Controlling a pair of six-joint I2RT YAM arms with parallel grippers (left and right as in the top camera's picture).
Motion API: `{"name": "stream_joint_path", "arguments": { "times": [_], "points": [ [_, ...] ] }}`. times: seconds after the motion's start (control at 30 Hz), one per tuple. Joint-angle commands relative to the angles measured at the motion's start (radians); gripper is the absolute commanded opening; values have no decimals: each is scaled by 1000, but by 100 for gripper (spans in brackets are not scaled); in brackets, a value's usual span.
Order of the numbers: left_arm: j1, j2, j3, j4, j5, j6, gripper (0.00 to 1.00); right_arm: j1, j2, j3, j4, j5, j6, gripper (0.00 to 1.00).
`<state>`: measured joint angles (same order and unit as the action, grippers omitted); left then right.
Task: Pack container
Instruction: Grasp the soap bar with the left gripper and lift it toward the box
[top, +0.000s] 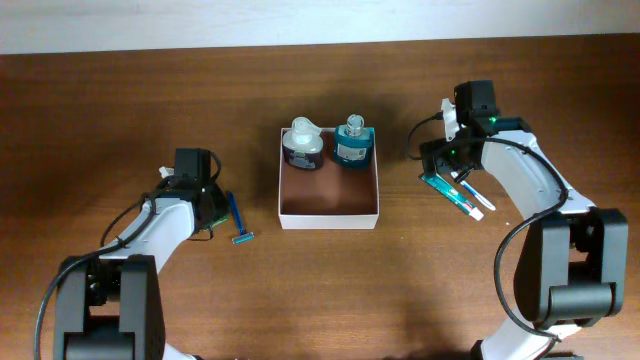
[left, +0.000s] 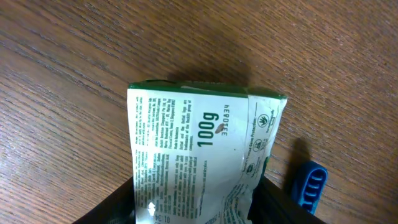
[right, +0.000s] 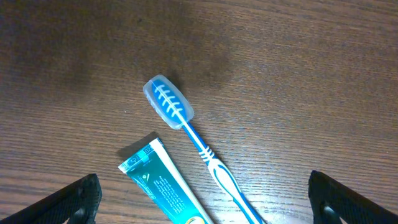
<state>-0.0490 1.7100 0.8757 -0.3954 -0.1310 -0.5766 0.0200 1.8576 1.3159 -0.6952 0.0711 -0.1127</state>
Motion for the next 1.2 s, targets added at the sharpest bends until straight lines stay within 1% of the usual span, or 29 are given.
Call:
{"name": "stream_joint_path", "arguments": {
  "times": [0.0, 0.1, 0.2, 0.27, 0.43, 0.47, 0.6, 0.7, 0.8, 0.9, 1.0, 1.13, 1.17],
  "points": [
    [5, 8, -10, 11, 0, 33, 50, -3, -16, -5, 0, 9, -3, 99],
    [5, 8, -7, 21, 0, 97, 47, -3, -16, -5, 0, 9, -3, 99],
    [5, 6, 6, 21, -1, 103, 47, -3, -16, -5, 0, 9, -3, 99],
    [5, -4, 28, 19, 0, 132, 47, -3, -16, -5, 0, 9, -3, 99],
    [5, -82, 124, -9, -1, 232, 44, -3, -16, -5, 0, 9, -3, 99],
    [5, -102, 140, -14, -2, 243, 41, -3, -16, -5, 0, 9, -3, 99],
    [3, -198, 203, -49, -10, 242, 41, -3, -16, -5, 0, 9, -3, 99],
    [-9, -266, 216, -64, 76, 241, 41, -3, -16, -5, 0, 9, -3, 99],
    [-43, -307, 216, -79, 170, 241, 40, -3, -16, -5, 0, 9, -3, 98],
    [-103, -314, 216, -80, 218, 229, 40, -3, -16, -5, 0, 9, -3, 99],
    [-177, -312, 216, -80, 221, 203, 40, -3, -16, -5, 0, 9, -3, 99],
    [-267, -307, 216, -80, 220, 196, 39, -3, -16, -5, 0, 9, -3, 98],
    [-289, -301, 216, -80, 215, 196, 37, -3, -16, -5, 0, 9, -3, 98]
  ]
}}
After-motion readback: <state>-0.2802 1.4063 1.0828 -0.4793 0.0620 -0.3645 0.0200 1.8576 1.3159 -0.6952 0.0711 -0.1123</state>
